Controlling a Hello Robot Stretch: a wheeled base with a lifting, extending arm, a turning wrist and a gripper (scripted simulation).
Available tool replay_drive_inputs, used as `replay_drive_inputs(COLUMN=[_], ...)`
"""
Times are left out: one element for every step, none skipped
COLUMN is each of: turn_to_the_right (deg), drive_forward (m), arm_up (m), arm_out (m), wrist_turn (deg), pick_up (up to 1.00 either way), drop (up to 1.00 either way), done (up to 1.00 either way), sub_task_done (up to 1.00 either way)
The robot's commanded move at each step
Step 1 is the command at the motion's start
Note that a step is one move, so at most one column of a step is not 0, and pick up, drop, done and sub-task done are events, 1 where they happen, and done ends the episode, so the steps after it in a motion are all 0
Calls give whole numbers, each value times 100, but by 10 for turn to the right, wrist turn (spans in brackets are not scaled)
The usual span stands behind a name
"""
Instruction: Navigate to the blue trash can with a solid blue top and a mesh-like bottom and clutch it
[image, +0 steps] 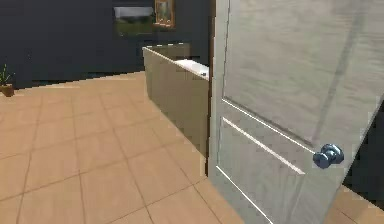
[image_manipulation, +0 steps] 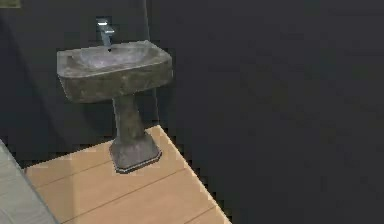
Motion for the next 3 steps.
replay_drive_inputs(turn_to_the_right=[-450, -450, -450], drive_forward=[0, 0, 0], arm_up=[0, 0, 0], arm_out=[0, 0, 0], wrist_turn=[0, 0, 0], pick_up=[0, 0, 0], drop=[0, 0, 0], done=[0, 0, 0], sub_task_done=[0, 0, 0])
